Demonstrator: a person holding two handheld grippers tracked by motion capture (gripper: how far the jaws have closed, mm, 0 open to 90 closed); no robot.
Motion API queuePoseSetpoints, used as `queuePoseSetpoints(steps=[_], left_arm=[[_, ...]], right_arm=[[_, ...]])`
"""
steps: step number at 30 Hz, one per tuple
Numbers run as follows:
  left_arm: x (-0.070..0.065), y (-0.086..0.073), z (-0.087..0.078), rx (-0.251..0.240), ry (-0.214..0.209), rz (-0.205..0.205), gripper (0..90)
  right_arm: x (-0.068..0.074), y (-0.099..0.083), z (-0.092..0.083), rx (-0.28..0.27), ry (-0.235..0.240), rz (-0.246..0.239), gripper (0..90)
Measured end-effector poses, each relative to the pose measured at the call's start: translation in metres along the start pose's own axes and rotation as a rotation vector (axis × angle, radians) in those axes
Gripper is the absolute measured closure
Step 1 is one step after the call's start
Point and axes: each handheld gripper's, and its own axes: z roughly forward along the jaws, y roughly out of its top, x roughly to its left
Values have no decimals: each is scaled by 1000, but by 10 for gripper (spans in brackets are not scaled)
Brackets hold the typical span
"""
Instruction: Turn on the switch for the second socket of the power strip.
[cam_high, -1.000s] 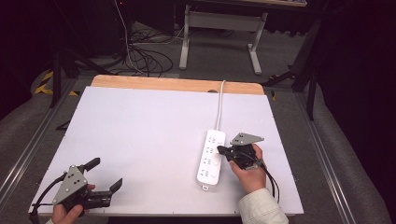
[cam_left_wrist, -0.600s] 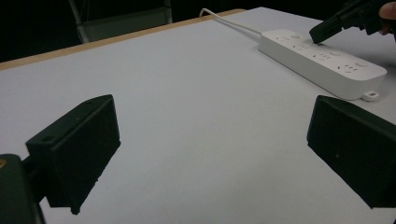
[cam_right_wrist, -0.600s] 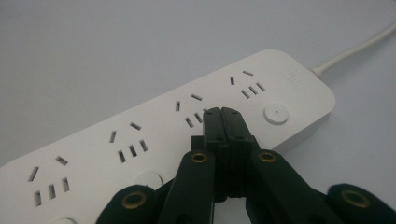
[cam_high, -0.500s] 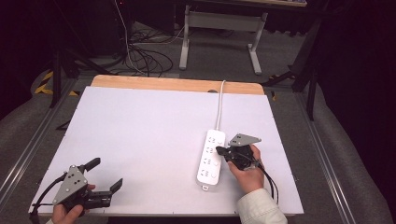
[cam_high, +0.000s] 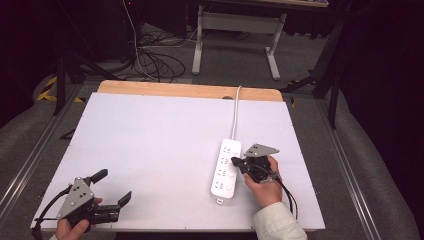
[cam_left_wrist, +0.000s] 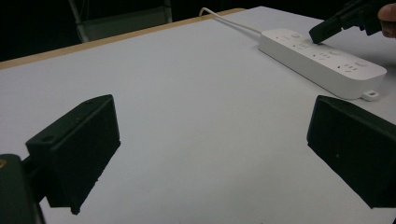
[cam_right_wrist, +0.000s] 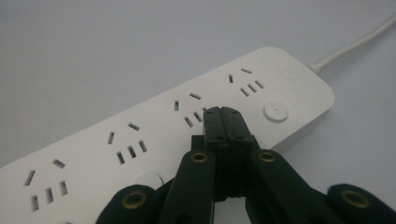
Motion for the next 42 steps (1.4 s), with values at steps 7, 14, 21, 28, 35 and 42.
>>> queuePoseSetpoints(steps=[7, 14, 21, 28, 35, 42], left_arm=[[0, 0, 0, 1, 3, 1, 31], [0, 0, 0, 3, 3, -1, 31], [0, 0, 1, 4, 6, -2, 31], [0, 0, 1, 4, 8, 0, 31], [0, 0, 0, 6, 7, 6, 31], [-1, 0, 1, 6, 5, 0, 31]], right_arm=[[1, 0, 1, 7, -9, -9, 900], [1, 0, 1, 11, -11, -1, 900], [2, 0, 2, 16, -17, -2, 900], [3, 2, 2, 30, -23, -2, 900], [4, 2, 2, 32, -25, -1, 900], [3, 1, 2, 34, -26, 7, 900]])
